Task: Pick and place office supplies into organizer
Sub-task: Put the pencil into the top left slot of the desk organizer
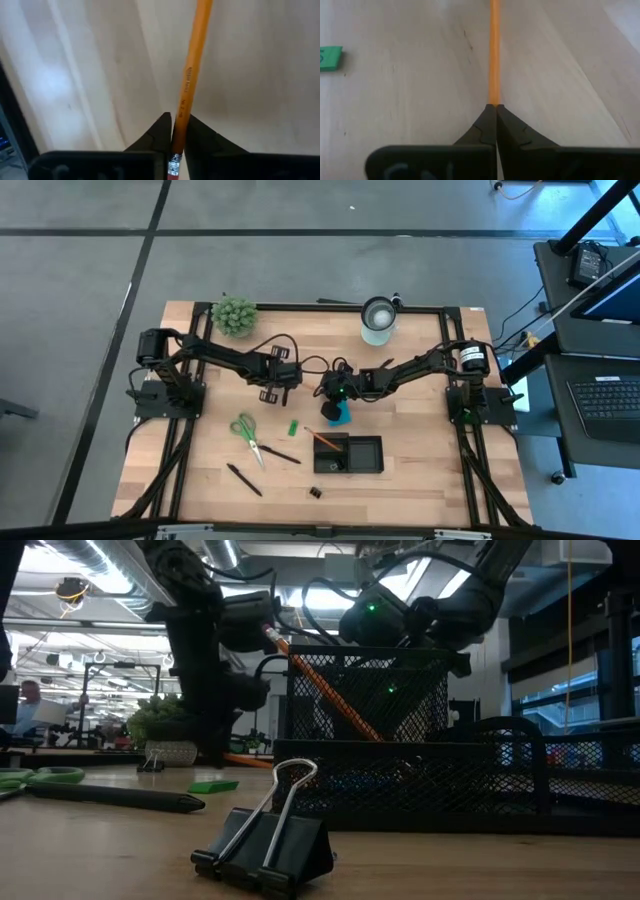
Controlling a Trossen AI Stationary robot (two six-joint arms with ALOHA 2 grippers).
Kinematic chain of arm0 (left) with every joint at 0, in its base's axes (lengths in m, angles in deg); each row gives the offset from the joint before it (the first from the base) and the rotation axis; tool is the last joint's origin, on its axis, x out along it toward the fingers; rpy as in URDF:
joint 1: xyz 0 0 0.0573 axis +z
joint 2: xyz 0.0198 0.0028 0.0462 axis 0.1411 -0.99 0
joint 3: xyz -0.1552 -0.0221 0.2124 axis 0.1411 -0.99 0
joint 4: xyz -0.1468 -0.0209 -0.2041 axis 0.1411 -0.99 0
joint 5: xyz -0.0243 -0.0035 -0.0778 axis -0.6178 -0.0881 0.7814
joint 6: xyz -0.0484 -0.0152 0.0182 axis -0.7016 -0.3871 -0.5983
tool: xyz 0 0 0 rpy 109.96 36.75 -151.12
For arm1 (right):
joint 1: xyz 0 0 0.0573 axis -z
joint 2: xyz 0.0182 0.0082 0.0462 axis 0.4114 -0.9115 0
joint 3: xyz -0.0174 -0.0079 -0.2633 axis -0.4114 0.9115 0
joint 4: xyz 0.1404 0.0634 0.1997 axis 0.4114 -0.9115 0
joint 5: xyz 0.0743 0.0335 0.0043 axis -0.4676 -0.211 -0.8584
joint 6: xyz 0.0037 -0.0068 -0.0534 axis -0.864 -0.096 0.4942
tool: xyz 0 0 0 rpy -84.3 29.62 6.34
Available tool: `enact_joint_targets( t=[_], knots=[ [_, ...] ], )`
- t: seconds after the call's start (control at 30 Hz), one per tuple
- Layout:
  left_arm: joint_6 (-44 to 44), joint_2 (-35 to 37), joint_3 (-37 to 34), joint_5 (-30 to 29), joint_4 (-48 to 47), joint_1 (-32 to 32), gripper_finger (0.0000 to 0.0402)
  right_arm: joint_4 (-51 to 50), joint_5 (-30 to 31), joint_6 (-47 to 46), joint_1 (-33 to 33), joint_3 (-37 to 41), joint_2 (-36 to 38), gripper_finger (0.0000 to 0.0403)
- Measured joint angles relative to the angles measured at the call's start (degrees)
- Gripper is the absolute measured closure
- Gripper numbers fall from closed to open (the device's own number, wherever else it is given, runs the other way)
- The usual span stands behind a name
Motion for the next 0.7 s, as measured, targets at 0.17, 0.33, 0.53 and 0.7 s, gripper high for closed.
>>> enact_joint_targets(
  t=[0.17,0.33,0.53,0.7],
  knots=[
    [0.9,0.0,0.0,1.2,-1.7,0.0,0.0385,2.9,0.4,1.2,-0.3,0.2,0.0,0.0393],
    [-0.4,0.0,0.0,0.7,-2.3,0.0,0.0385,2.6,0.1,1.6,-0.3,0.1,-0.1,0.0348],
    [-1.1,0.0,0.9,-0.9,-3.1,-0.3,0.0385,-2.1,-0.7,0.2,-0.4,0.2,3.1,0.0262],
    [-2.0,0.1,2.1,-7.3,-5.3,-0.3,0.0385,-10.2,-0.6,2.9,-0.4,0.5,9.1,0.0204]
  ],
)
